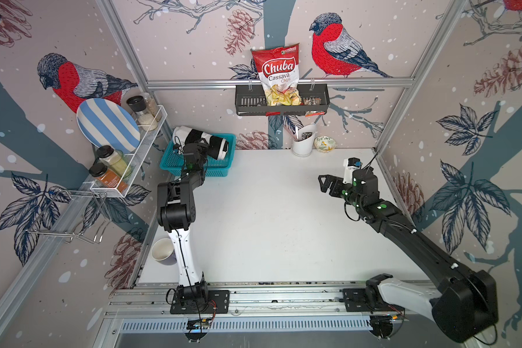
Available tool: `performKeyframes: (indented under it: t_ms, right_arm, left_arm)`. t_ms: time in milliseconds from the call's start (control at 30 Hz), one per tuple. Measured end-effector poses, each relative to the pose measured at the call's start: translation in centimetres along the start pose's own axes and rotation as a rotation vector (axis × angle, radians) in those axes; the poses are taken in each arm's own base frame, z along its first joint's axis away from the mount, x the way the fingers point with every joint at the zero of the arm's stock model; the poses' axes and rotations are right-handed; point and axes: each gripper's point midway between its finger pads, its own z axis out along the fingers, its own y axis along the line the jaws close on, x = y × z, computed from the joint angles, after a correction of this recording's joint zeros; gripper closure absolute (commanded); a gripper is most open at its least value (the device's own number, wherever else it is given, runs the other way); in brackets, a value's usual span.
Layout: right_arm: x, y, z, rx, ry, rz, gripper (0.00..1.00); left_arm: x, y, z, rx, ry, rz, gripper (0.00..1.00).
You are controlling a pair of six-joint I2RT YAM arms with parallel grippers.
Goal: Roll up the pillowcase
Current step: Place the pillowcase in the bin, then reset both arms
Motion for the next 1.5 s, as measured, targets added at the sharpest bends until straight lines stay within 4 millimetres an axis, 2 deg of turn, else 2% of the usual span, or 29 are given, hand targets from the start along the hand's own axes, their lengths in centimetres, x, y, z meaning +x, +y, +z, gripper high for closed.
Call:
performKeyframes:
  t_ms: [100, 233, 533, 633, 733, 833, 967, 1133, 1300, 1400, 1433, 1500]
  right_arm:
    - [-0.1, -0.2, 0.2, 0.009, 0.000, 0.003, 0.00]
    - [0.2, -0.6, 0.3, 0.024, 0.012, 0.007, 0.00]
    - [0.1, -1.4, 0.7, 0.048, 0.015, 0.017, 0.00]
    - [0.0, -1.5, 0.7, 0.050, 0.014, 0.018, 0.00]
    - [-0.1, -1.6, 0.6, 0.052, 0.010, 0.020, 0.00]
    - [-0.1, -1.8, 0.6, 0.055, 0.010, 0.019, 0.00]
    - [0.2, -2.3, 0.5, 0.066, 0.008, 0.017, 0.00]
    - [0.2, -3.7, 0.2, 0.121, -0.048, -0.009, 0.00]
    - [0.9, -7.7, -0.6, 0.280, -0.155, -0.060, 0.00]
    - [1.9, -10.8, -1.4, 0.388, -0.224, -0.105, 0.00]
    - [2.2, -11.7, -1.6, 0.419, -0.240, -0.114, 0.00]
    - [2.5, -14.0, -2.3, 0.492, -0.285, -0.125, 0.00]
  left_arm:
    - [0.2, 1.7, 0.6, -0.045, -0.004, -0.004, 0.03]
    - [0.2, 3.1, 0.8, -0.092, -0.012, -0.018, 0.02]
    - [0.3, 3.6, 0.7, -0.110, -0.012, -0.059, 0.02]
    - [0.4, 3.7, 0.1, -0.129, -0.006, -0.070, 0.02]
    - [0.1, 2.7, -0.9, -0.132, -0.006, -0.087, 0.02]
    - [-0.5, 0.6, -2.2, -0.117, -0.010, -0.086, 0.02]
    - [-1.2, -2.6, -4.4, -0.091, -0.010, -0.076, 0.02]
    - [-0.8, -5.8, -8.2, -0.085, 0.030, 0.015, 0.02]
    - [1.5, -9.8, -13.7, -0.061, 0.087, 0.240, 0.02]
    - [3.0, -10.0, -17.7, -0.072, 0.100, 0.387, 0.01]
    - [3.1, -9.4, -18.8, -0.087, 0.097, 0.420, 0.02]
    - [2.8, -7.1, -21.3, -0.144, 0.068, 0.485, 0.01]
